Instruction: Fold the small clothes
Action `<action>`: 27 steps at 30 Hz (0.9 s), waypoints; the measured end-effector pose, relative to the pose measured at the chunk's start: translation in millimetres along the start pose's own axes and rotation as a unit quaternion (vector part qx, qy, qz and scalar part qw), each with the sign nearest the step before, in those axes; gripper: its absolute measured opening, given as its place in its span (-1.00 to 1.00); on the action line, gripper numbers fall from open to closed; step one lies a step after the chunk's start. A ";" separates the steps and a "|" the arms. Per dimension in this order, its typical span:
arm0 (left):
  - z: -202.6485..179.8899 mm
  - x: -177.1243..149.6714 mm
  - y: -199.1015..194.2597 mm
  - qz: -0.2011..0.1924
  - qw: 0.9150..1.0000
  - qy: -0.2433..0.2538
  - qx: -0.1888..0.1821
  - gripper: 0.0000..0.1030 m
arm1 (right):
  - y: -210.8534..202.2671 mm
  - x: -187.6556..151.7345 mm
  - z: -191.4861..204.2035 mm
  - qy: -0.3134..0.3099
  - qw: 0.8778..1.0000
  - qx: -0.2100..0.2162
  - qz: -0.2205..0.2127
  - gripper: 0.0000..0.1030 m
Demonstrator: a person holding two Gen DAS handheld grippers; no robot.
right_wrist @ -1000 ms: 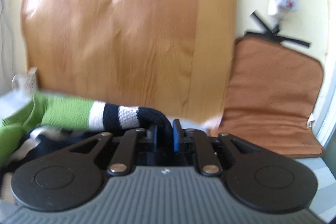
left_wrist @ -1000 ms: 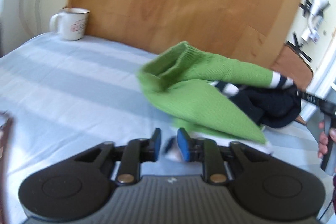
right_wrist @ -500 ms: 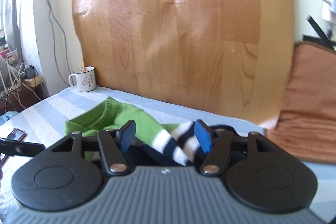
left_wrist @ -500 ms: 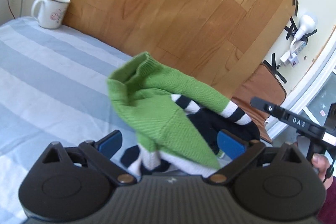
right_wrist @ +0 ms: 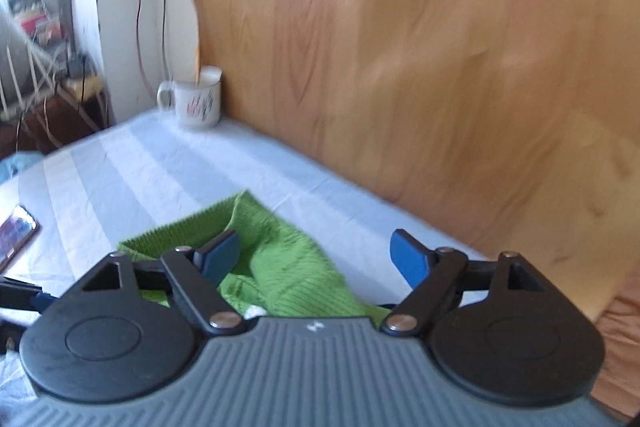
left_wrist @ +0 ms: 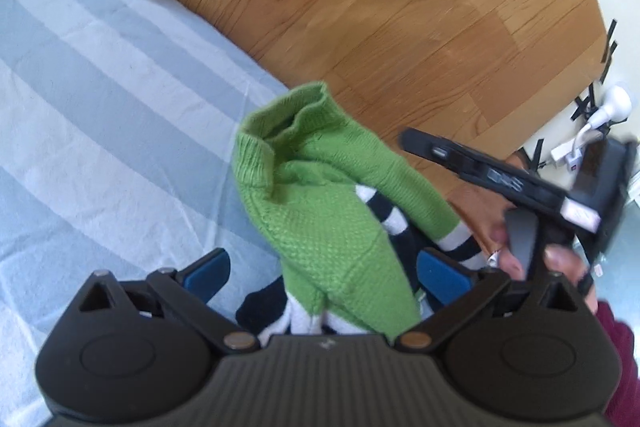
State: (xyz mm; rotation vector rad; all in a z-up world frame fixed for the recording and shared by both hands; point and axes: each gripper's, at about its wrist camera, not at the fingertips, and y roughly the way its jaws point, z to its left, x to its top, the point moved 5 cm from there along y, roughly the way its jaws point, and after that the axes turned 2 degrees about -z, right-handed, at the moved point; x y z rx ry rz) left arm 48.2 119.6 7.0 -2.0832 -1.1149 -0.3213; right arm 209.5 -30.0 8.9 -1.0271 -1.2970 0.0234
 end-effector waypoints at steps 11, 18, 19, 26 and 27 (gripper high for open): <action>-20.4 -11.5 0.1 0.010 0.999 0.046 -0.002 -0.54 | -62.0 1.0 18.3 -0.029 0.996 -0.063 -0.062 -0.64; -83.1 -24.6 -30.7 -0.039 0.989 0.139 -0.003 -0.59 | -225.9 32.5 4.5 -0.023 0.962 -0.157 -0.223 -0.65; -92.1 -27.7 -34.9 -0.045 0.987 0.152 -0.005 -0.59 | -246.6 32.2 4.8 -0.023 0.956 -0.167 -0.240 -0.65; -130.7 -41.9 -42.2 -0.067 0.978 0.198 -0.001 -0.60 | -326.1 16.5 5.8 -0.024 0.932 -0.195 -0.305 -0.65; -131.9 -43.6 -43.4 -0.070 0.977 0.201 0.002 -0.60 | -332.2 15.0 8.9 -0.028 0.931 -0.196 -0.306 -0.65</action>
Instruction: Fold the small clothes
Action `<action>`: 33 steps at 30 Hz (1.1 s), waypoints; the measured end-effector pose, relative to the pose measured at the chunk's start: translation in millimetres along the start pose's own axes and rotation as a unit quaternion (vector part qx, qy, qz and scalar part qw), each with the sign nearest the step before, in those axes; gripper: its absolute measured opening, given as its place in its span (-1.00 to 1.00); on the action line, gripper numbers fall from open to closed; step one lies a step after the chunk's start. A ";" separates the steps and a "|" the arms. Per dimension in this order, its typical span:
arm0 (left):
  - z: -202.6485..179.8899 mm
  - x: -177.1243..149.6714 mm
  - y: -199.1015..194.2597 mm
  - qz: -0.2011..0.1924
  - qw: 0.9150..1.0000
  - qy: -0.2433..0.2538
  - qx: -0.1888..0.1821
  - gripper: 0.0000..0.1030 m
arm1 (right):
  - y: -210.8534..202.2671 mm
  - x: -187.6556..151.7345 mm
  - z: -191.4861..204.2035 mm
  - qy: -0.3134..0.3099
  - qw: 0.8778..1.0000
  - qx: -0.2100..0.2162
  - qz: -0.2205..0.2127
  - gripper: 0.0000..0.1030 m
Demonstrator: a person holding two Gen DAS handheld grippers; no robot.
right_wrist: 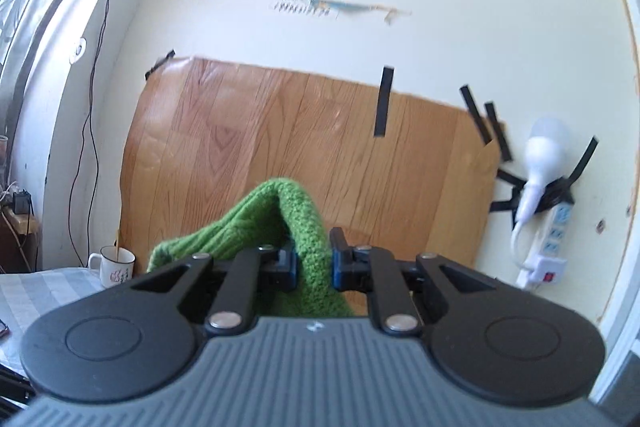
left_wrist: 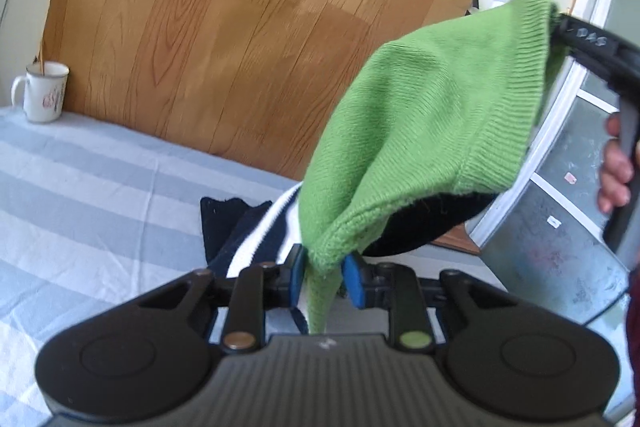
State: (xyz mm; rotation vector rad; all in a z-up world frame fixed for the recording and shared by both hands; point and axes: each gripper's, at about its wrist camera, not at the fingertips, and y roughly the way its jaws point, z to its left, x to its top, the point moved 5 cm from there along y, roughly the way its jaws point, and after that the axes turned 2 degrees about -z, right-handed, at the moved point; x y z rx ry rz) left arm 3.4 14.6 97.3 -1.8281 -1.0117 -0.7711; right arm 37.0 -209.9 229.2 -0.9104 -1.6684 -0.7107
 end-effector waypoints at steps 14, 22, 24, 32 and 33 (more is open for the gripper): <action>-24.1 -17.4 -27.8 -0.040 0.996 0.067 0.037 -0.13 | -30.1 22.0 7.3 0.004 1.000 0.005 -0.027 -0.65; -38.8 -40.0 -51.7 -0.096 0.987 0.125 0.040 0.73 | -20.3 18.8 13.3 -0.002 1.000 -0.006 -0.014 -0.65; -37.1 -43.8 -55.4 -0.114 0.982 0.139 0.053 0.83 | -15.4 17.9 12.8 -0.003 1.000 -0.011 -0.009 -0.65; -69.3 -71.7 -59.9 -0.144 0.962 0.222 0.067 0.92 | -12.2 21.1 11.1 0.005 1.000 -0.019 -0.003 -0.65; -74.2 -76.2 -58.4 -0.145 0.960 0.231 0.071 0.92 | -12.3 21.2 10.7 0.006 1.000 -0.018 -0.003 -0.65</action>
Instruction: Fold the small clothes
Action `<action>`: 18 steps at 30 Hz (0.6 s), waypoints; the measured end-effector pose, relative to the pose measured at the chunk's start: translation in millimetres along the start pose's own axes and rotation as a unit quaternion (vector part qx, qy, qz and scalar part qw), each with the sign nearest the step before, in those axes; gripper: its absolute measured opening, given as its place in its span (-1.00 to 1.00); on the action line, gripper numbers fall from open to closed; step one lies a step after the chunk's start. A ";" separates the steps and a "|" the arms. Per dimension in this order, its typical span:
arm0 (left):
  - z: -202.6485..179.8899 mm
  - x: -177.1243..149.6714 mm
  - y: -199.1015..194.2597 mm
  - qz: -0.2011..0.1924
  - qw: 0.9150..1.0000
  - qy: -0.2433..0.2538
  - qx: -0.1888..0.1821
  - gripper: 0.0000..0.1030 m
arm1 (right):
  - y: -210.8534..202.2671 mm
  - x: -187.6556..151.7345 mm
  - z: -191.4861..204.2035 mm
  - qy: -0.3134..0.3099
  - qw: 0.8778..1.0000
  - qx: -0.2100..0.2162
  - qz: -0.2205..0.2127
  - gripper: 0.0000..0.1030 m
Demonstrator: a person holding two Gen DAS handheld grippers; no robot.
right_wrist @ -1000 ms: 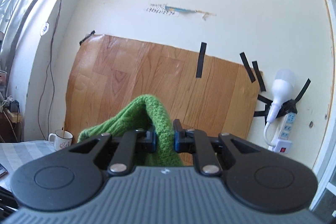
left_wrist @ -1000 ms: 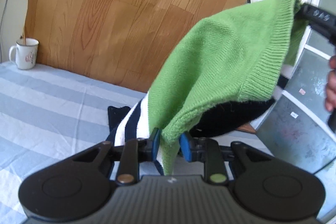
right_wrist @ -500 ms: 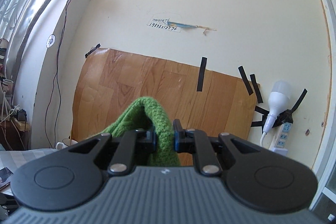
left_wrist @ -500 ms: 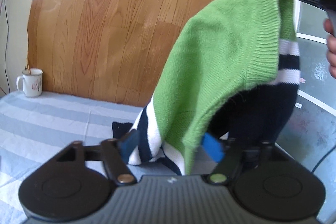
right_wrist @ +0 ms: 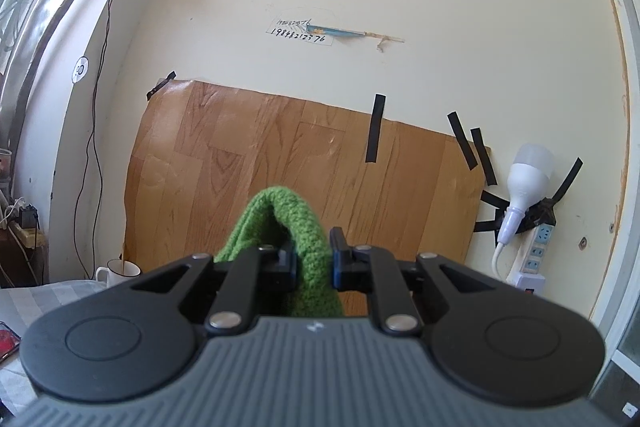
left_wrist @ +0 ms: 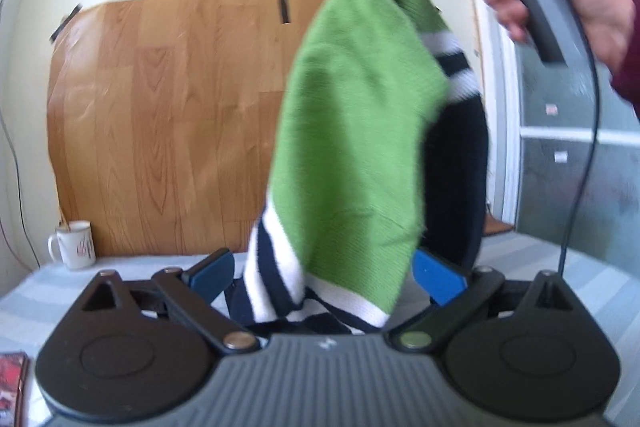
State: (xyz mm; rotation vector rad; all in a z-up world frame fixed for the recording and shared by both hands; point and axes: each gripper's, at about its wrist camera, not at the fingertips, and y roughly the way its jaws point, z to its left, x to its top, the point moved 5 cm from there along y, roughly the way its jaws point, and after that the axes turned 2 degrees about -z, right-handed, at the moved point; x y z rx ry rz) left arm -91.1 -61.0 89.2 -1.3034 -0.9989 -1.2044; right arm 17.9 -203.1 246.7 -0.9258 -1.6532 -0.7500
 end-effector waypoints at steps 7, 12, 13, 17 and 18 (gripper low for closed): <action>-32.5 -7.5 32.1 -0.019 0.998 0.055 0.021 0.86 | -7.4 14.9 3.2 0.007 1.000 0.017 -0.001 -0.65; -58.3 -11.4 63.1 -0.007 0.995 0.097 0.029 -0.36 | -15.1 27.3 2.5 0.022 0.999 0.031 -0.007 -0.65; -57.0 -12.3 67.2 0.004 0.995 0.098 0.033 -0.66 | -17.6 29.2 0.7 0.020 0.999 0.028 -0.011 -0.65; -25.2 -3.8 43.8 -0.004 0.998 0.042 0.035 -0.88 | -25.0 31.8 -17.8 0.014 1.000 -0.005 -0.017 -0.65; -15.2 -0.5 33.4 -0.014 0.999 0.032 0.034 -0.88 | -25.6 31.4 -24.1 0.018 1.000 -0.015 -0.017 -0.65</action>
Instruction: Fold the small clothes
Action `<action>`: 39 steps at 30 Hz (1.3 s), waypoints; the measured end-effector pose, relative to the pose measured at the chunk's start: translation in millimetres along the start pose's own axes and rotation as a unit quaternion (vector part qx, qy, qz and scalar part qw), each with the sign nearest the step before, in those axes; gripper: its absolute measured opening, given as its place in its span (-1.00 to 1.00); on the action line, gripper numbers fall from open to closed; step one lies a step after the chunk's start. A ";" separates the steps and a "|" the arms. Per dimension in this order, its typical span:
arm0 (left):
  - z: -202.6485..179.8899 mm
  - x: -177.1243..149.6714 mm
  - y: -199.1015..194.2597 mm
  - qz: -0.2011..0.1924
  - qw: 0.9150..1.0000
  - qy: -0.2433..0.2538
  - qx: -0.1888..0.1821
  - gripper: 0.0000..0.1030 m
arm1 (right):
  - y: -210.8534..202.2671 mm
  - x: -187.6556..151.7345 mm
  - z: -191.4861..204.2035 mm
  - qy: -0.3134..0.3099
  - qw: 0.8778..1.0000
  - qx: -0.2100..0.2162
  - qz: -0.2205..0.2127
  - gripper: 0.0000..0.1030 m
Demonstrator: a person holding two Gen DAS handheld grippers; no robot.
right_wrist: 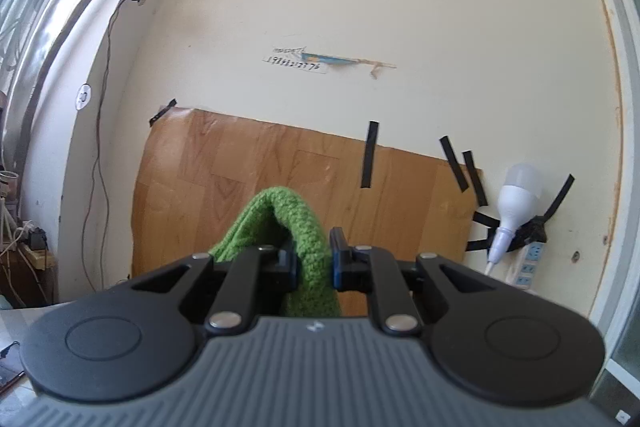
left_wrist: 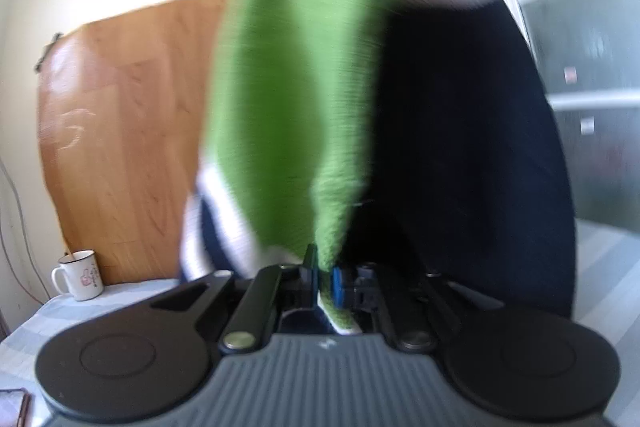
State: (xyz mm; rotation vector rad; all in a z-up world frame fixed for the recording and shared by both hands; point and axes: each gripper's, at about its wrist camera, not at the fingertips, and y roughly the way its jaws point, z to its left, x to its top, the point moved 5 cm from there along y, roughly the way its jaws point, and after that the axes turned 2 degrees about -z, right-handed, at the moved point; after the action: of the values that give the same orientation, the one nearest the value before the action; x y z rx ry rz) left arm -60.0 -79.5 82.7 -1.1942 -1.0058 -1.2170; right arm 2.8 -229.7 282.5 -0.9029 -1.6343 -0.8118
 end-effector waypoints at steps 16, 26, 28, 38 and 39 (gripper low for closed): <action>141.8 154.7 -144.4 -0.158 0.979 -0.123 0.040 -0.89 | -66.6 73.9 2.7 -0.004 0.996 -0.029 -0.084 -0.65; 152.8 187.7 -110.4 -0.155 0.980 -0.118 0.040 -0.89 | -44.5 52.2 -11.7 -0.002 0.999 -0.011 -0.040 -0.65; 146.4 159.8 -70.6 -0.120 0.983 -0.128 0.044 -0.89 | -13.2 10.7 -19.6 0.009 1.000 -0.004 0.000 -0.65; 137.6 -28.9 192.6 0.154 0.964 -0.172 0.134 -0.86 | 203.6 -296.3 -26.5 0.049 0.949 -0.060 0.304 -0.33; 137.2 -54.7 214.3 0.216 0.953 -0.174 0.124 -0.86 | 208.5 -322.9 -30.7 0.061 0.936 -0.069 0.341 -0.33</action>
State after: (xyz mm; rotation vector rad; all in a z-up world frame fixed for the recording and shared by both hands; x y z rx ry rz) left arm 153.8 55.9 21.7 -1.3638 -1.0446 -0.5307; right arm 251.6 -206.5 -11.2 -1.3815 -1.0458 -0.4789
